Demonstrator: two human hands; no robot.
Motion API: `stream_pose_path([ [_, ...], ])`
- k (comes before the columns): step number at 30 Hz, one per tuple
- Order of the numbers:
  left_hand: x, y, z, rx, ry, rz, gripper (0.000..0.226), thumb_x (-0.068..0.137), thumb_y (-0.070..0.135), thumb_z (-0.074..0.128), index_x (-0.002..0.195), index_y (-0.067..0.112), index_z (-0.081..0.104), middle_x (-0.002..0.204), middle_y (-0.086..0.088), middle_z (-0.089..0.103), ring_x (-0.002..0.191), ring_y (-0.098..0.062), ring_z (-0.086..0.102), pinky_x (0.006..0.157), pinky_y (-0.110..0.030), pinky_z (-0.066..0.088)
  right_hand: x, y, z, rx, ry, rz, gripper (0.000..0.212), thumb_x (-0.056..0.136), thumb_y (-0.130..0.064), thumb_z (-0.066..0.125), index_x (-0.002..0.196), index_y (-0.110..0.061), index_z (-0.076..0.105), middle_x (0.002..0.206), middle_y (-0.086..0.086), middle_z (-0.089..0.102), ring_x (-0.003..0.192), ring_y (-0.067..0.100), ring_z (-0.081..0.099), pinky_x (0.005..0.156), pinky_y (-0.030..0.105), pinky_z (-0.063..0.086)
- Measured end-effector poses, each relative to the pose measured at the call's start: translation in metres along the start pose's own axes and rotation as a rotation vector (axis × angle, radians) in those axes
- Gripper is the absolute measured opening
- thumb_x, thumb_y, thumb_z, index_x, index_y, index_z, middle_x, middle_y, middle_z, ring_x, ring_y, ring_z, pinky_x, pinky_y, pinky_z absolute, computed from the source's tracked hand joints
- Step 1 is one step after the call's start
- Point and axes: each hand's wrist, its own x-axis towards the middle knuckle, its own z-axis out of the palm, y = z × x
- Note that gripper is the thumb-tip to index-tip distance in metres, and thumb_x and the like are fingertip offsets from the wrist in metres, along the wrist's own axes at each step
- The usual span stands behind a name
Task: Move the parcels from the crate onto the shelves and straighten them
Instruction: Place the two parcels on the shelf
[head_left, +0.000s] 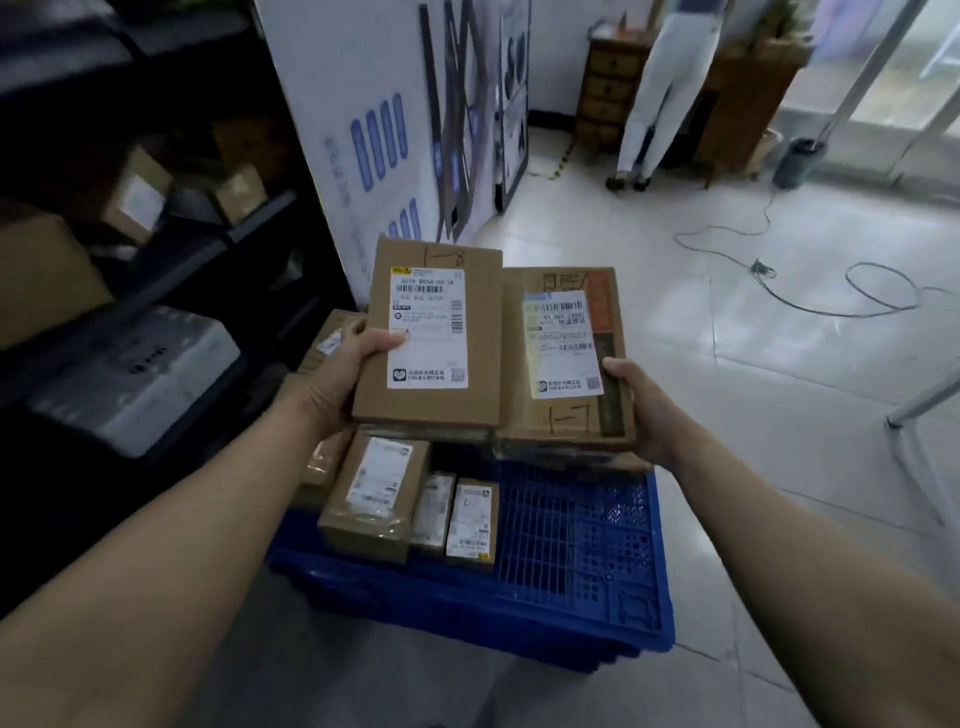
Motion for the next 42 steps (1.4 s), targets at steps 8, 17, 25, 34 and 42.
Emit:
stream_pose_path([
  [8, -0.101, 0.067, -0.066, -0.12, 0.303, 0.22, 0.086, 0.064, 0.027, 0.076, 0.14, 0.016, 0.037, 0.125, -0.019, 0.061, 0.108, -0.037, 0.063, 0.074, -0.043, 0.057, 0.038, -0.083, 0.124, -0.12, -0.333, -0.116, 0.085, 0.065, -0.056, 0.074, 0.136, -0.021, 0.045, 0.128, 0.018, 0.061, 0.111, 0.038, 0.063, 0.087, 0.055, 0.054],
  [17, -0.314, 0.032, -0.094, -0.256, 0.856, 0.467, 0.09, 0.06, 0.033, 0.078, 0.139, 0.019, 0.038, 0.126, -0.014, 0.062, 0.11, -0.035, 0.063, 0.081, -0.047, 0.055, 0.01, -0.079, 0.317, -0.286, -0.85, -0.038, 0.082, 0.063, -0.049, 0.073, 0.137, -0.023, 0.047, 0.124, 0.017, 0.064, 0.106, 0.036, 0.066, 0.074, 0.045, 0.056],
  [25, -0.555, -0.065, -0.058, -0.377, 1.419, 0.605, 0.091, 0.054, 0.033, 0.078, 0.137, 0.019, 0.042, 0.122, -0.013, 0.065, 0.107, -0.034, 0.065, 0.077, -0.043, 0.057, -0.162, 0.019, 0.479, -0.474, -1.353, 0.048, 0.081, 0.065, -0.054, 0.071, 0.137, -0.026, 0.047, 0.121, 0.01, 0.068, 0.108, 0.032, 0.066, 0.082, 0.047, 0.056],
  [34, -0.796, -0.192, 0.023, -0.484, 1.852, 0.684, 0.089, 0.059, 0.034, 0.078, 0.138, 0.026, 0.039, 0.12, -0.011, 0.067, 0.109, -0.035, 0.064, 0.095, -0.057, 0.047, -0.427, 0.171, 0.591, -0.649, -1.842, 0.104, 0.073, 0.073, -0.054, 0.068, 0.138, -0.027, 0.045, 0.122, 0.01, 0.067, 0.108, 0.032, 0.066, 0.09, 0.051, 0.053],
  [42, -0.952, -0.286, 0.117, -0.627, 2.14, 0.66, 0.08, 0.064, 0.035, 0.078, 0.133, 0.033, 0.039, 0.119, -0.012, 0.067, 0.108, -0.037, 0.063, 0.092, -0.062, 0.046, -0.648, 0.308, 0.606, -0.779, -2.118, 0.211, 0.06, 0.081, -0.048, 0.06, 0.134, -0.021, 0.049, 0.121, 0.012, 0.068, 0.107, 0.032, 0.066, 0.091, 0.053, 0.052],
])
